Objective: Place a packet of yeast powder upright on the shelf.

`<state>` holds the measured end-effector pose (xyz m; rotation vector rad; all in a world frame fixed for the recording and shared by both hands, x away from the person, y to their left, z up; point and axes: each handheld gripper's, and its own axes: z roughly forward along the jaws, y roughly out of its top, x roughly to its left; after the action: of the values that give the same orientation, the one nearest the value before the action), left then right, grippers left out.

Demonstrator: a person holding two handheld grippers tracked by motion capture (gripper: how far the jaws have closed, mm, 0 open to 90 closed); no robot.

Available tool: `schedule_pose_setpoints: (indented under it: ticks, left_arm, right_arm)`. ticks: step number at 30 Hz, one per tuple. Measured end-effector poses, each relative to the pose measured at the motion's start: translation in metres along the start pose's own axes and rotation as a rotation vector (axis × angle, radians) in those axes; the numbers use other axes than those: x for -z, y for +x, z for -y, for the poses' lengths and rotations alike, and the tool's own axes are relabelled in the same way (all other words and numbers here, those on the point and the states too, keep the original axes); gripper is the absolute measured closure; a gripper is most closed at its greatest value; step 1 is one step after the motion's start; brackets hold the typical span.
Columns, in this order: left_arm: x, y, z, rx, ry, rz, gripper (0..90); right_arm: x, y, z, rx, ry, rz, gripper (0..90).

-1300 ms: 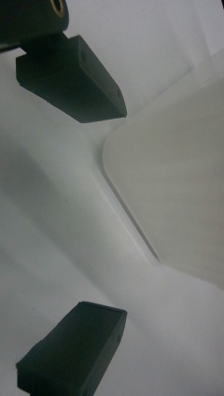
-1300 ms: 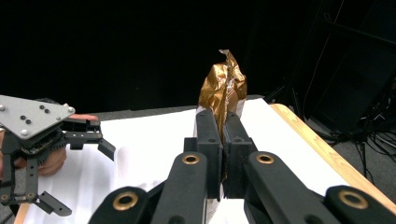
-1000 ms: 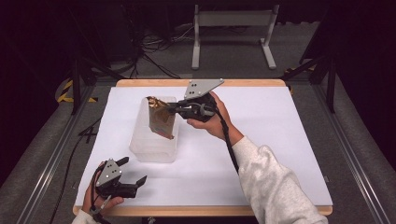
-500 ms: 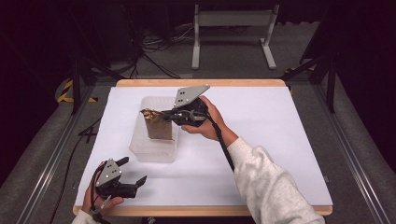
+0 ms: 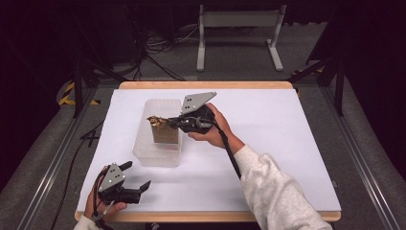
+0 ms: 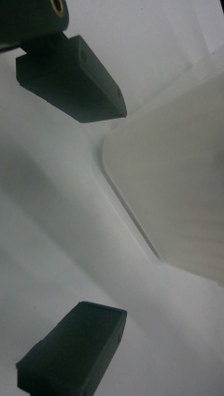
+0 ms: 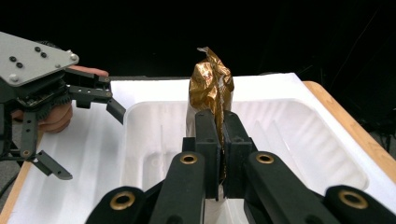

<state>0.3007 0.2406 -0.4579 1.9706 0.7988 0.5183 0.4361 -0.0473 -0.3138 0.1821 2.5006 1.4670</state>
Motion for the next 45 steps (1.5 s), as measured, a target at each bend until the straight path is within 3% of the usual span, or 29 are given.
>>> schedule_pose_setpoints:
  ticks: [12,28,36,38,45]
  left_arm:
    - [0.000,0.000,0.000,-0.002,0.001,0.002,6.2]
    - [-0.001,0.000,0.000,-0.006,0.006,0.003,6.2]
    - [-0.001,0.000,0.000,-0.006,0.007,0.004,6.2]
    - [-0.001,0.000,0.000,-0.004,0.006,0.003,6.2]
    - [-0.001,0.000,0.000,-0.003,0.006,0.006,6.2]
  right_arm:
    - [0.001,0.001,0.009,-0.032,-0.024,0.001,87.4]
    - [-0.004,0.007,0.012,-0.027,-0.032,0.013,87.0]
    - [-0.003,0.010,0.011,-0.016,-0.017,0.045,83.0]
    - [-0.004,0.011,0.011,-0.006,0.011,0.072,80.7]
    - [0.000,0.010,0.011,-0.019,0.007,0.092,78.6]
